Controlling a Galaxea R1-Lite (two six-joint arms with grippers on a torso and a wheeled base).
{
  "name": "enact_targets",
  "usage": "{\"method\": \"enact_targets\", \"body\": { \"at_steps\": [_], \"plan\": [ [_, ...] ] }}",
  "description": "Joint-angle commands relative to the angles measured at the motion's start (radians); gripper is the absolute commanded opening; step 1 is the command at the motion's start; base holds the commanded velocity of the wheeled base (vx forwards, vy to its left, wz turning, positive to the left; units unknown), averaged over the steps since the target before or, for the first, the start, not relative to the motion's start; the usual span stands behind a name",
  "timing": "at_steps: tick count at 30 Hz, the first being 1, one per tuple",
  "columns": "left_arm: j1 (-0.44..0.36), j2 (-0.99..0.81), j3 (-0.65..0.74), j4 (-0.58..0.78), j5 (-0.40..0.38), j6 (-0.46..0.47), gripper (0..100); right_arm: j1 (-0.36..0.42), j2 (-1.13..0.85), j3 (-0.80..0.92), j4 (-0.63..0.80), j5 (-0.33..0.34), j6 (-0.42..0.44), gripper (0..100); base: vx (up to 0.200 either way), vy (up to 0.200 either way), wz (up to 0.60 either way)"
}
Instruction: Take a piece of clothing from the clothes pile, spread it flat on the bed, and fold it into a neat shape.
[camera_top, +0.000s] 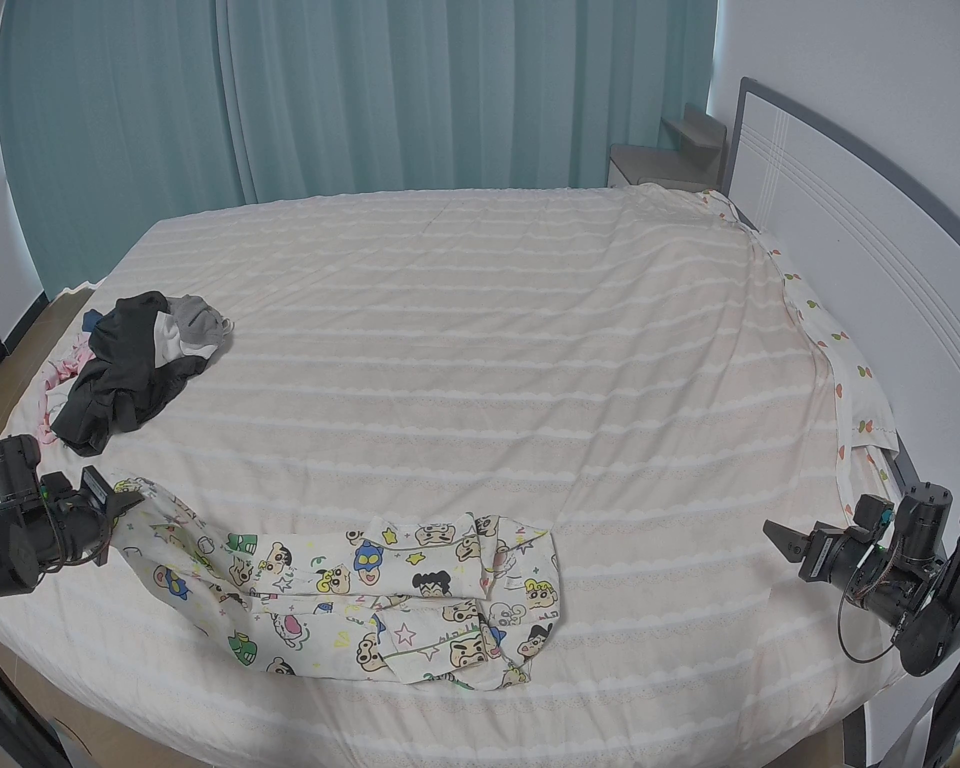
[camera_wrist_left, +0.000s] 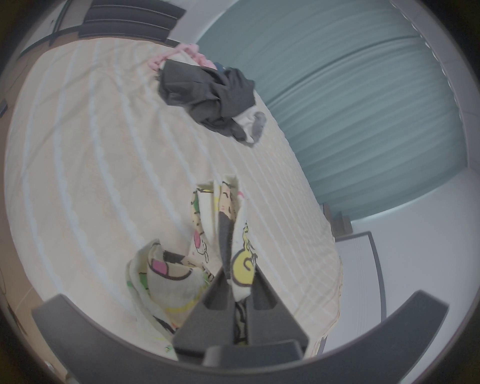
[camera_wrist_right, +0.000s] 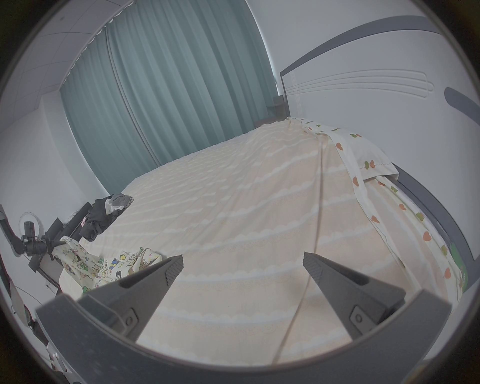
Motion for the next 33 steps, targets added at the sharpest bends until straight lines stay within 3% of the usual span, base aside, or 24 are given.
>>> {"method": "enact_targets", "body": {
  "at_steps": [1, 3, 4, 6, 7, 8, 11, 15, 23, 33],
  "plan": [
    [-0.29, -0.131, 0.001, 0.036, 0.17, -0.017, 0, -0.001, -0.002, 0.018, -0.001, 0.001, 0.0, 100, 0.0, 0.0, 0.0],
    [-0.342, -0.134, 0.0, 0.036, 0.202, -0.017, 0, -0.001, -0.002, 0.018, -0.001, 0.001, 0.0, 100, 0.0, 0.0, 0.0],
    [-0.428, -0.136, -0.009, 0.038, 0.254, -0.017, 0, -0.001, -0.002, 0.018, -0.001, 0.001, 0.0, 100, 0.0, 0.0, 0.0],
    [-0.528, -0.131, -0.026, 0.039, 0.32, -0.017, 0, -0.001, -0.007, 0.018, -0.001, 0.001, 0.0, 100, 0.0, 0.0, 0.0],
    [-0.534, -0.13, -0.028, 0.039, 0.325, -0.017, 0, -0.001, -0.007, 0.018, -0.001, 0.001, 0.0, 100, 0.0, 0.0, 0.0],
    [-0.606, -0.127, -0.043, 0.047, 0.368, -0.017, 0, -0.001, -0.013, 0.018, -0.001, 0.001, 0.0, 100, 0.0, 0.0, 0.0],
    [-0.712, -0.122, -0.078, 0.064, 0.406, -0.017, 0, -0.001, -0.019, 0.018, -0.001, 0.001, 0.0, 100, 0.0, 0.0, 0.0],
    [-0.789, -0.104, -0.13, 0.09, 0.412, -0.018, 0, -0.001, -0.019, 0.018, -0.001, 0.0, -0.002, 100, 0.0, 0.0, 0.0],
    [-0.872, -0.059, -0.199, 0.091, 0.348, -0.021, 0, -0.001, -0.019, 0.018, -0.001, 0.0, -0.003, 100, 0.0, 0.0, 0.0],
    [-0.85, -0.052, -0.207, 0.085, 0.13, -0.023, 0, -0.001, -0.019, 0.018, -0.001, 0.0, -0.005, 100, 0.0, 0.0, 0.0]
  ]
}}
